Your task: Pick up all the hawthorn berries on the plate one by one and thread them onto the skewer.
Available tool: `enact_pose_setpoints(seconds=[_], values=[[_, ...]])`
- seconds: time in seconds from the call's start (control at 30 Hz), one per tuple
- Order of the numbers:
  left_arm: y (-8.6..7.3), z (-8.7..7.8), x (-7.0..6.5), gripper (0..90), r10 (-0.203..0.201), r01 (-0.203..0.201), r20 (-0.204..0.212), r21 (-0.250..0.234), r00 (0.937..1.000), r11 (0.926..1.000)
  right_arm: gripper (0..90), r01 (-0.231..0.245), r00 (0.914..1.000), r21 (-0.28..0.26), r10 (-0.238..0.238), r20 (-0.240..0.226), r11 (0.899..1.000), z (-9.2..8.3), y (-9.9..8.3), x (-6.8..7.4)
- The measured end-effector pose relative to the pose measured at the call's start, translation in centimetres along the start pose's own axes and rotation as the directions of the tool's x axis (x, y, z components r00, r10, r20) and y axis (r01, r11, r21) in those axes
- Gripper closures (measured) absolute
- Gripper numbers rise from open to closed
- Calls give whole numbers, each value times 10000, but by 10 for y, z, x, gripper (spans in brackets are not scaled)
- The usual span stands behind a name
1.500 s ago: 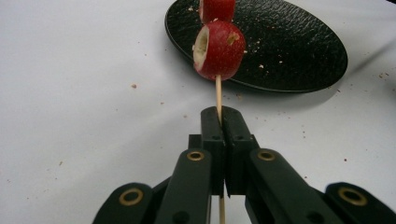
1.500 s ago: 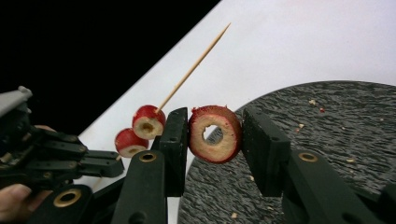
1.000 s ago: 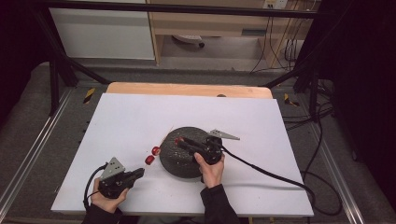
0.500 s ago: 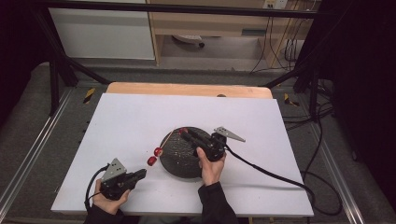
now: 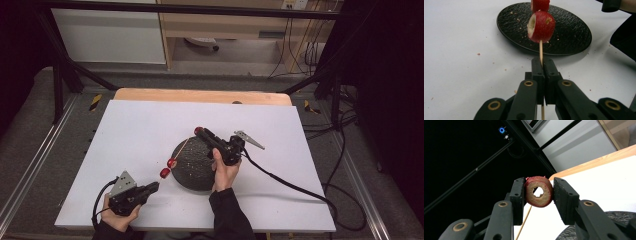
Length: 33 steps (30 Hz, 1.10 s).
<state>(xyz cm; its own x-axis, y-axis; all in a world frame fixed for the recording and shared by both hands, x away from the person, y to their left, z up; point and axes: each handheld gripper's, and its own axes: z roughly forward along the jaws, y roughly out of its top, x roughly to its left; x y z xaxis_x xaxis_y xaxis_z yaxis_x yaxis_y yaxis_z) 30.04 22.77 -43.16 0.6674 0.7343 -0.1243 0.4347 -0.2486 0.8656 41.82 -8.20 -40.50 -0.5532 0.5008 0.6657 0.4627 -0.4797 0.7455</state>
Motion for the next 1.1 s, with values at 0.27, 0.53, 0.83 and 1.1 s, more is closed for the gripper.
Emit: enact_pose_setpoints(seconds=[0.27, 0.53, 0.83, 1.1], values=[[0, 2, -3, 883, 10, -10, 55, 3, 10000, 10000, 627, -513, 9987, -274, 512, -45, 9983, 5, -5, -5], [0, 4, -4, 883, 1, -1, 90, 3, 10000, 10000, 628, -752, 9972, -641, 746, -112, 9951, 9, -11, -9], [0, 5, -5, 883, 1, -1, 110, 21, 9999, 10000, 628, -891, 9958, -678, 875, -260, 9937, 9, -13, -8], [0, 5, -5, 883, -25, 24, 120, 16, 9999, 10000, 628, -991, 9946, -662, 967, -377, 9929, 10, -15, -7]])
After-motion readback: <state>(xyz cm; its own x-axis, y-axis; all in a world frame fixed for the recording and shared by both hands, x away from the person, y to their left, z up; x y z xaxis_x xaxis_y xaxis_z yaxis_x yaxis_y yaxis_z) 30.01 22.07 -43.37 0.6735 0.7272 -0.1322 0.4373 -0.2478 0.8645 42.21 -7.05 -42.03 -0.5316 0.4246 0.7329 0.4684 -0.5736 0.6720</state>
